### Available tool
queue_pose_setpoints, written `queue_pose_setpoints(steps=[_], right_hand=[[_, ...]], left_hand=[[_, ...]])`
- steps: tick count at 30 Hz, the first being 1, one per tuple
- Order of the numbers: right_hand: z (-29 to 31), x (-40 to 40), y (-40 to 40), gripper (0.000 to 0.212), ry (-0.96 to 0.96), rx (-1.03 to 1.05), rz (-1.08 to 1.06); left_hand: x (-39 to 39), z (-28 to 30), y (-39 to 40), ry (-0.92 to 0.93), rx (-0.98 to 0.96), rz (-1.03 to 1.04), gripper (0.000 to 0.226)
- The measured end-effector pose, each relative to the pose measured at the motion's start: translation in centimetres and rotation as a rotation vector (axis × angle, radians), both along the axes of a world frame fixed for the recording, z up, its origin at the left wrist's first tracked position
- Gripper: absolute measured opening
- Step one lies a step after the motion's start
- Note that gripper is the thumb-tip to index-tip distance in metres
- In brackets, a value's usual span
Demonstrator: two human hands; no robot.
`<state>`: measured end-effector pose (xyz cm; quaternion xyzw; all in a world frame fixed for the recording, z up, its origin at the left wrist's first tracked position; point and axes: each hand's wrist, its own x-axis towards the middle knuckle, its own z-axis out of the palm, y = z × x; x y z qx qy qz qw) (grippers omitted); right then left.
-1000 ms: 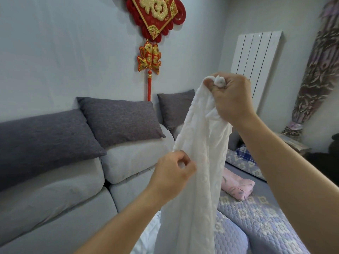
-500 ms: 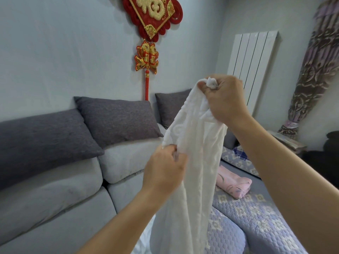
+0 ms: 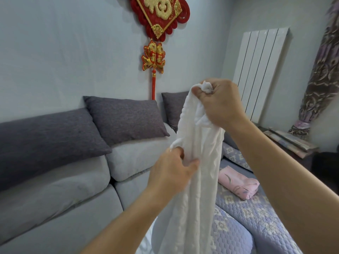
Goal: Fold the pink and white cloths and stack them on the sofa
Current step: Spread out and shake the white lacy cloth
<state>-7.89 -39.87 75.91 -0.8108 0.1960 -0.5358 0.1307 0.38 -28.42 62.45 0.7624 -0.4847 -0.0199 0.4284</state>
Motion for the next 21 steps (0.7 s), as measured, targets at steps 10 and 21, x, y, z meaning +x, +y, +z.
queue_pose_setpoints(steps=[10,21], right_hand=[[-0.7,-1.7,-2.6,0.041,-0.01,0.128,-0.059],[-0.7,-2.3,-2.9,0.029,0.003,0.128,-0.022]], left_hand=[[3.8,-0.2,3.8,0.492,0.088,-0.606,0.032],[7.8,1.0,6.8,0.678,0.276,-1.007,0.03]])
